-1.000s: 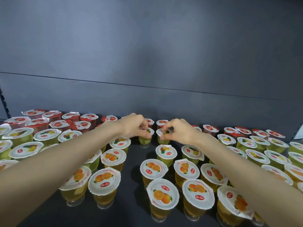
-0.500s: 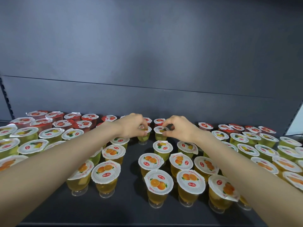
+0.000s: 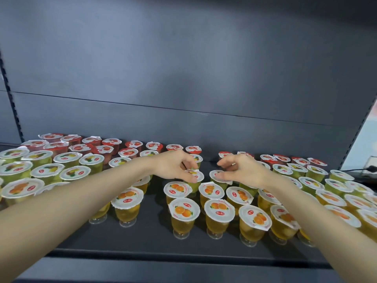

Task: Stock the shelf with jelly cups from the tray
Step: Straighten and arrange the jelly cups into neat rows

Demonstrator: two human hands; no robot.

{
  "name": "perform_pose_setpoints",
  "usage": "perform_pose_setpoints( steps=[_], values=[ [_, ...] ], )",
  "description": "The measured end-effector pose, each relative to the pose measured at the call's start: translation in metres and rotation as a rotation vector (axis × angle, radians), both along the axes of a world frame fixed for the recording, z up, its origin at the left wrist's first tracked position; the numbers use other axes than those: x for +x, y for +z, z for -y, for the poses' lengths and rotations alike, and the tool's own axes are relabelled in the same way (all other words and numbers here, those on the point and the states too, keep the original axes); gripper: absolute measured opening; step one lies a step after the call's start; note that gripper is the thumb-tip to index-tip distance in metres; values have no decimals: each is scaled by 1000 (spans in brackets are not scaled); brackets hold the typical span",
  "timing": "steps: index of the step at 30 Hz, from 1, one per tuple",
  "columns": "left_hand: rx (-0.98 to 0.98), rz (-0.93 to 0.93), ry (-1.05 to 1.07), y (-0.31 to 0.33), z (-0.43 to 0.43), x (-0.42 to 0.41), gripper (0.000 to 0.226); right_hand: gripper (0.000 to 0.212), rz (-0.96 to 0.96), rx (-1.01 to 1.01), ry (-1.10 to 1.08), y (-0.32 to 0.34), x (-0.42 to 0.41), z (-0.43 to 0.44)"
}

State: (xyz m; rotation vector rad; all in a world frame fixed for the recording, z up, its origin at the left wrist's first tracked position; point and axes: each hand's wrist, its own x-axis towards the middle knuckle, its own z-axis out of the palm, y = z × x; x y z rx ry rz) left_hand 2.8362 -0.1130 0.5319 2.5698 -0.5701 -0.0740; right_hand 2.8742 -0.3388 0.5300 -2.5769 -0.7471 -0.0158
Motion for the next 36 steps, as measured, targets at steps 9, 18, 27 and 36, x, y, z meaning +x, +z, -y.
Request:
perform_pose_setpoints(
  steps=[9,18,27,36],
  values=[
    [54,13,16,-6,4,7,43,43,-61,-57,61,-3,3,-1],
    [-185,141,132,0,-9,2,34,27,62,168,-17,-4,5,-14],
    [-534,95,211,7,-28,-12,31,28,47,369,17,6,-3,-40],
    [-477,57,251,9,-44,-18,27,35,114,233,-19,1,1,-57]
  ],
)
